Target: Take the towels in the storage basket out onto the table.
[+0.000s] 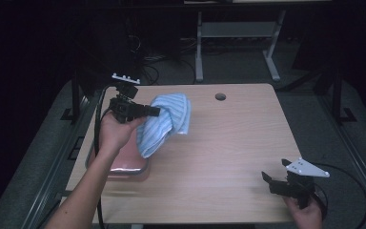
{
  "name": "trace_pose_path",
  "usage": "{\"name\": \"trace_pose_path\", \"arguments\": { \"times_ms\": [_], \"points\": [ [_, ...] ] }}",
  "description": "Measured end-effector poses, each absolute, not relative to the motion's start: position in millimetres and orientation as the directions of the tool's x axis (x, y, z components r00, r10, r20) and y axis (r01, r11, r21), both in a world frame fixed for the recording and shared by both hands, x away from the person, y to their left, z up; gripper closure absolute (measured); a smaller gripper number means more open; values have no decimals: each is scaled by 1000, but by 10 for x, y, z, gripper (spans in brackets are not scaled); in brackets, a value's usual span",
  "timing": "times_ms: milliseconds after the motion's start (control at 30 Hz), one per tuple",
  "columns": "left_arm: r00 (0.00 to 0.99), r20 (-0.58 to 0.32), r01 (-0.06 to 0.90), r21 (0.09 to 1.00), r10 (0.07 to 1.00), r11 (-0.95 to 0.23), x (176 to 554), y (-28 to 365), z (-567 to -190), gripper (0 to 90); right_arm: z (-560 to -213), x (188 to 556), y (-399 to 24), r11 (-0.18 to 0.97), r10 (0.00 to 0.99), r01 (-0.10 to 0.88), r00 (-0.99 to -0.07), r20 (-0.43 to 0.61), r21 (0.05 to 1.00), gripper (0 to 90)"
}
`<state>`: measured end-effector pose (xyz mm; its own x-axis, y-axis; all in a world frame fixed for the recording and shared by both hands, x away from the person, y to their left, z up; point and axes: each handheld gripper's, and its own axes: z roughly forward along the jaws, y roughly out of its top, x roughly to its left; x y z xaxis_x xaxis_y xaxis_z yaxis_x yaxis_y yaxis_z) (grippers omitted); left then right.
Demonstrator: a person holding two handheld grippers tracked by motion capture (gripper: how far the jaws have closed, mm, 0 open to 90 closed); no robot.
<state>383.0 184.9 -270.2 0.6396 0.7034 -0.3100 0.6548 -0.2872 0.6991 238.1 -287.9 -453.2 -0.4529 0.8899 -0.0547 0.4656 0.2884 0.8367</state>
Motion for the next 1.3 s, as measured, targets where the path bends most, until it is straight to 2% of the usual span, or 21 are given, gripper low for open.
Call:
{"name": "trace_pose_path", "arguments": {
  "times_ms": [1300],
  "points": [
    [696,-341,654,665,632,-360,4032,1064,-3035,780,-4542,2395,-2887,290,888,465,-457,-54,836,139]
  ]
}}
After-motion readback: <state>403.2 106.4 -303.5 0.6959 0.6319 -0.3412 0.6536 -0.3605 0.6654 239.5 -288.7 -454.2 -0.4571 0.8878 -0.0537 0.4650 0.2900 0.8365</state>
